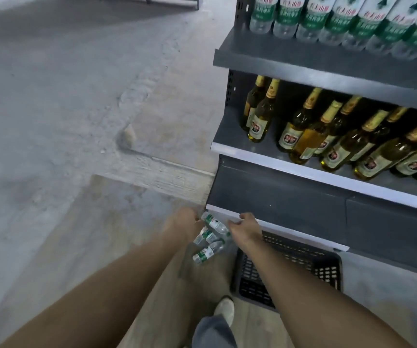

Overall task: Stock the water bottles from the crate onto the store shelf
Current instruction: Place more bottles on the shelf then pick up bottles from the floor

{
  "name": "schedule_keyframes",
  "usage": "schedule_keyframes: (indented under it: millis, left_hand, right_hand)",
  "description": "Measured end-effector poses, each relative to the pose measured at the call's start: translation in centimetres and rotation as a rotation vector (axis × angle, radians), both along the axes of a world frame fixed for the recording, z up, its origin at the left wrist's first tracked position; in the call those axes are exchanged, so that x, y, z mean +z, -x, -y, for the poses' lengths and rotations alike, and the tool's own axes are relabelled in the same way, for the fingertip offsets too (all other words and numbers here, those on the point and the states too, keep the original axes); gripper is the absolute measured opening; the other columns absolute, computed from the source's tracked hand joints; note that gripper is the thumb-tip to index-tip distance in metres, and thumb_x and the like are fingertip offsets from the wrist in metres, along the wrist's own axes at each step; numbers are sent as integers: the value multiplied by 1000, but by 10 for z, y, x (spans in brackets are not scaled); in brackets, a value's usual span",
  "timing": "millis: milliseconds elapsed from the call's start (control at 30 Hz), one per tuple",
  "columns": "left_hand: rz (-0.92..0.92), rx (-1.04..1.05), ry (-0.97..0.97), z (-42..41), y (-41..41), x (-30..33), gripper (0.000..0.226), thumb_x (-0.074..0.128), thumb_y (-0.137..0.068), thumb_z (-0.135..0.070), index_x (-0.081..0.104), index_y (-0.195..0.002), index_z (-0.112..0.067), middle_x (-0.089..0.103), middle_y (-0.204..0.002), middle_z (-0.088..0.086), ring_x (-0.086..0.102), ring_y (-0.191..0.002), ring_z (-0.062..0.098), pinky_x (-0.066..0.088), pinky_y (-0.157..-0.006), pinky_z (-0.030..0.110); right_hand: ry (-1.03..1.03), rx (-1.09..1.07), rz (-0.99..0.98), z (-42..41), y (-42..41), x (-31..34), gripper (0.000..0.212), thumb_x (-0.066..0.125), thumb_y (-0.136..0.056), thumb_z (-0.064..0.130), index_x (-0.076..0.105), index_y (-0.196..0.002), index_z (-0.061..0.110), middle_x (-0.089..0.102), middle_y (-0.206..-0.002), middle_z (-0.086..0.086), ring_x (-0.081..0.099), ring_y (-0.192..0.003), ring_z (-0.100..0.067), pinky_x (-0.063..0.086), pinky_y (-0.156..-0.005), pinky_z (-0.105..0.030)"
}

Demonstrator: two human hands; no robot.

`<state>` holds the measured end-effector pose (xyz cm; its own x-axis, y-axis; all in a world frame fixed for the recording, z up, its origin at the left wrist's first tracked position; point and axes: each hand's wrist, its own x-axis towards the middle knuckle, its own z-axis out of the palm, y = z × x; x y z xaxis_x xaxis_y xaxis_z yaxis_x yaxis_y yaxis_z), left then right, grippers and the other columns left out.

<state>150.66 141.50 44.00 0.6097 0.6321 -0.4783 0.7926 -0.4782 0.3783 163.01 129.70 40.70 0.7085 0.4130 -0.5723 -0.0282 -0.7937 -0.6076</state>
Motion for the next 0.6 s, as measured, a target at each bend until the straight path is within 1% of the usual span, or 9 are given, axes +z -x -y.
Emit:
schedule_keyframes:
  millis: [67, 100, 200, 233, 300, 400, 500, 533, 600]
  left_hand:
    - [-30, 31, 21, -16, -12, -23, 29, 54, -98, -25, 67, -113, -5, 68, -114, 13, 63, -101, 25, 43, -78, 27]
    - [-37, 56, 35, -22, -18, -36, 30, 54, -98, -25, 68, -113, -3, 68, -113, 14, 64, -100, 26, 45, -79, 29]
    - [-62, 75, 76, -40, -34, -75, 31, 54, -98, -26, 68, -113, -3, 68, -115, 16, 63, -105, 30, 47, -85, 33]
    - [-76, 67, 89, -47, -39, -89, 30, 53, -98, -24, 68, -112, -3, 68, -115, 17, 62, -106, 31, 46, -85, 33]
    - [-103, 53, 112, -62, -48, -124, 28, 53, -97, -23, 68, -109, -3, 68, -113, 16, 62, -105, 31, 44, -82, 32]
    - [-151, 40, 168, -88, -60, -196, 29, 53, -96, -26, 70, -103, -4, 69, -106, 16, 64, -95, 29, 44, -73, 31]
    - [-191, 103, 262, -111, -64, -284, 30, 52, -97, -31, 70, -93, -7, 70, -95, 18, 64, -85, 31, 46, -70, 33]
    - [-197, 149, 292, -117, -63, -314, 31, 53, -96, -33, 69, -88, -7, 69, -91, 19, 65, -83, 32, 49, -71, 36]
    - [-193, 266, 376, -129, -60, -378, 31, 56, -96, -33, 66, -85, -7, 67, -83, 17, 63, -76, 29, 50, -68, 33]
  right_hand:
    - [4, -33, -57, -13, -8, -29, 54, 66, -90, 37, 45, -134, 13, 61, -122, -9, 57, -89, -20, 39, -57, -19]
    - [4, -46, -78, -18, -12, -44, 54, 66, -90, 37, 45, -133, 12, 59, -121, -8, 54, -88, -19, 37, -55, -19]
    - [48, -32, -125, -31, -21, -87, 53, 61, -93, 40, 49, -132, 6, 55, -127, -11, 54, -104, -24, 39, -76, -21]
    - [53, -61, -145, -35, -24, -102, 52, 61, -93, 38, 50, -132, 5, 55, -129, -12, 55, -105, -24, 39, -79, -23]
    - [50, -176, -191, -44, -27, -134, 55, 68, -88, 37, 51, -130, 6, 59, -125, -11, 58, -100, -24, 40, -78, -26]
    - [107, -241, -216, -56, -32, -199, 59, 68, -85, 47, 53, -127, 8, 62, -117, -11, 61, -107, -29, 46, -82, -31]
    - [152, -304, -254, -66, -27, -279, 63, 66, -83, 51, 51, -128, 10, 65, -114, -12, 64, -100, -28, 48, -70, -27]
    - [161, -308, -277, -69, -23, -309, 66, 67, -83, 52, 47, -131, 11, 64, -115, -14, 65, -98, -29, 52, -69, -30]
    - [159, -343, -352, -74, -15, -368, 72, 70, -81, 49, 40, -135, 12, 60, -119, -16, 65, -100, -34, 58, -78, -46]
